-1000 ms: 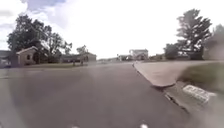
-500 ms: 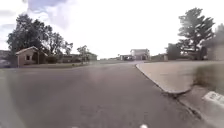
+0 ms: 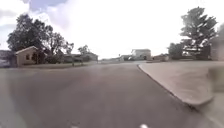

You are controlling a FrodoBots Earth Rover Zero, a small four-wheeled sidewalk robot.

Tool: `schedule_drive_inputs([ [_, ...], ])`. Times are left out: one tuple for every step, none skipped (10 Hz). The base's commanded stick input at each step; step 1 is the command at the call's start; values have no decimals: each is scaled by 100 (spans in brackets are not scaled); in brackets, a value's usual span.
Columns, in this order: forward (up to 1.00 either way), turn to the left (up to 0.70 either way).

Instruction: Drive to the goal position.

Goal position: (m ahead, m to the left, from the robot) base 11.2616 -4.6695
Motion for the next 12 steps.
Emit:
schedule_drive_inputs([
  [100,-15],
  [100,0],
  [100,0],
  [100,0],
  [100,0],
  [100,0],
  [100,0],
  [100,0],
  [100,0],
  [100,0],
  [100,0],
  [100,0],
])
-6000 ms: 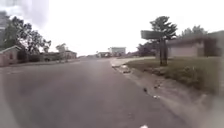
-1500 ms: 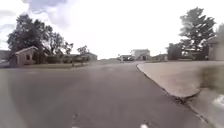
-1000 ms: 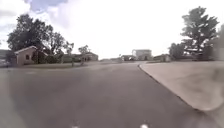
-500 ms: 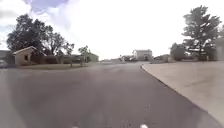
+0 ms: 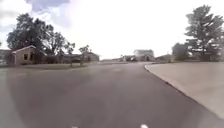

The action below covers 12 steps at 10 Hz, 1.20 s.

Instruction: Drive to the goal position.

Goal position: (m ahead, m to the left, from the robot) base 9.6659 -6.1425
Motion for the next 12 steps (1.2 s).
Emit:
schedule_drive_inputs([
  [100,0],
  [100,-5],
  [100,-13],
  [100,-22],
  [100,-23],
  [100,-17],
  [100,-12],
  [100,-6],
  [100,-1],
  [100,-3],
  [100,-6],
  [100,-8],
])
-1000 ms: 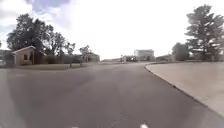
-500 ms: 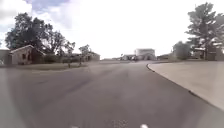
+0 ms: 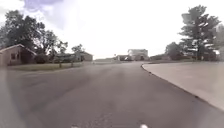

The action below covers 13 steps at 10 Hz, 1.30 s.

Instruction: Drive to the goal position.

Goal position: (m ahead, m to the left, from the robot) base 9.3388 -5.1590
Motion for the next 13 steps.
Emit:
schedule_drive_inputs([
  [100,-11],
  [100,-11],
  [100,-9],
  [100,-7],
  [100,-5],
  [100,-3],
  [100,-1],
  [100,0],
  [100,0],
  [100,-1],
  [100,-1],
  [100,-13],
  [100,-36],
])
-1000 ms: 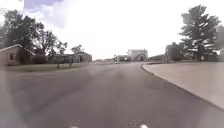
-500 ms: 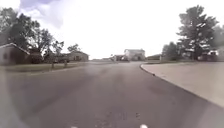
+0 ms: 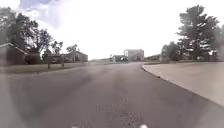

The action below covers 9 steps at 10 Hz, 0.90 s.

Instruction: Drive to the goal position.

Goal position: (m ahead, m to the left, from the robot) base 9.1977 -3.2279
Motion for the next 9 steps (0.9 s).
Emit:
schedule_drive_inputs([
  [100,-27],
  [100,-19],
  [100,-10],
  [100,-2],
  [100,0],
  [100,0],
  [100,0],
  [100,0],
  [100,0],
])
